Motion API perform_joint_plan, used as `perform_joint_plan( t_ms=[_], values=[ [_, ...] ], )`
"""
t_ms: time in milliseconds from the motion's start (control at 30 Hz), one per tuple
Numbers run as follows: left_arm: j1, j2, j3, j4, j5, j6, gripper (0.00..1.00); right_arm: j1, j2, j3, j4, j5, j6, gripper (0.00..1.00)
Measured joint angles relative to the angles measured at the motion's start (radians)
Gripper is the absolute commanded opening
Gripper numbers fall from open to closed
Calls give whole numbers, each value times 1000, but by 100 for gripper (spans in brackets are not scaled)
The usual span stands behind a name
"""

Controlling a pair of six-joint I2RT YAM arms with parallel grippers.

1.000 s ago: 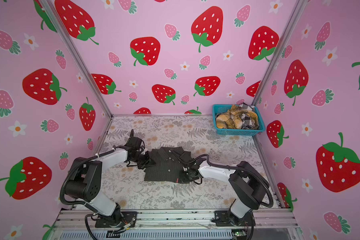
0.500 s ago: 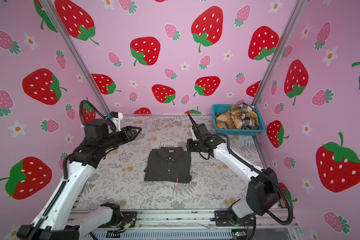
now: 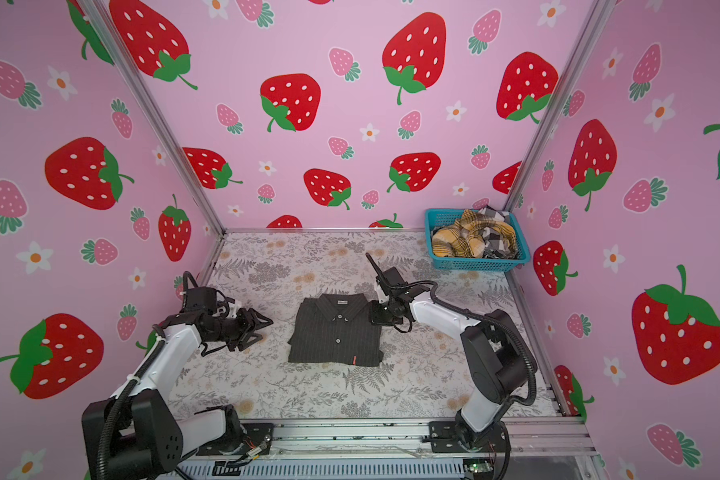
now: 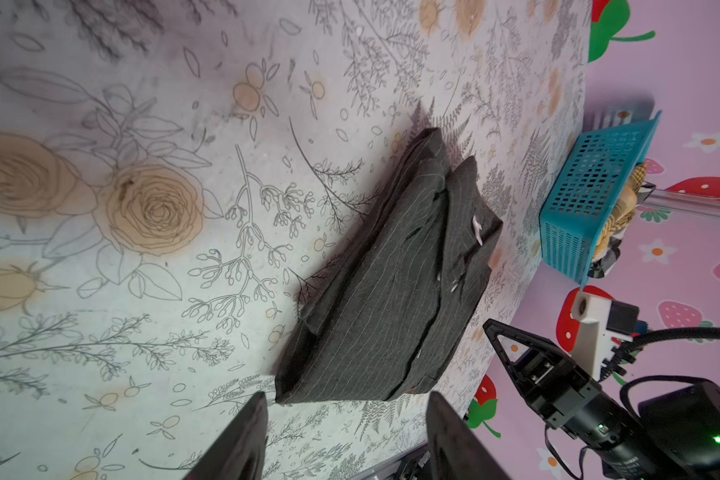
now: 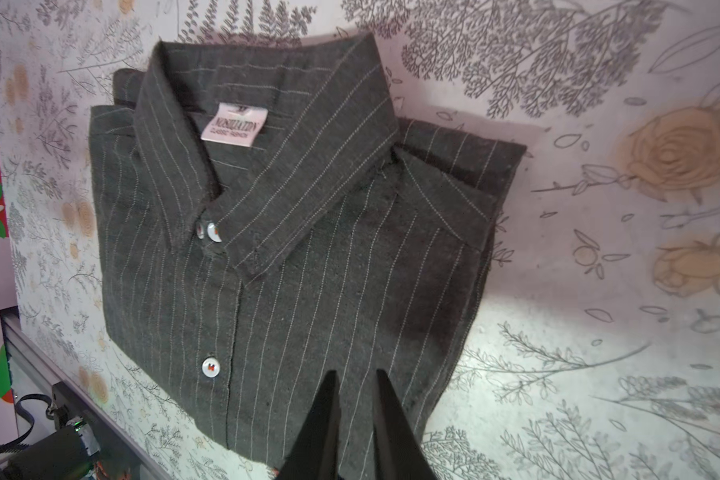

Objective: Fold and stack the long sleeve shirts

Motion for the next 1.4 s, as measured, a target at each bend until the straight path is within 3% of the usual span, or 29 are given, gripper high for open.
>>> perform_joint_plan(
  t_ms=[300, 633, 967, 1400],
  values=[
    [-22, 132, -142, 161, 0, -103, 65, 0, 61, -31, 77, -19, 4, 18],
    [-229, 158, -164, 252, -31, -143, 73, 0, 71, -37, 110, -40, 5, 18],
    [-237, 170, -166, 311, -32, -158, 73, -5, 73, -39, 116, -42, 2, 18],
    [-235, 285, -53, 331, -63, -103, 75, -20, 118, -41, 124, -43, 7, 17]
  ],
)
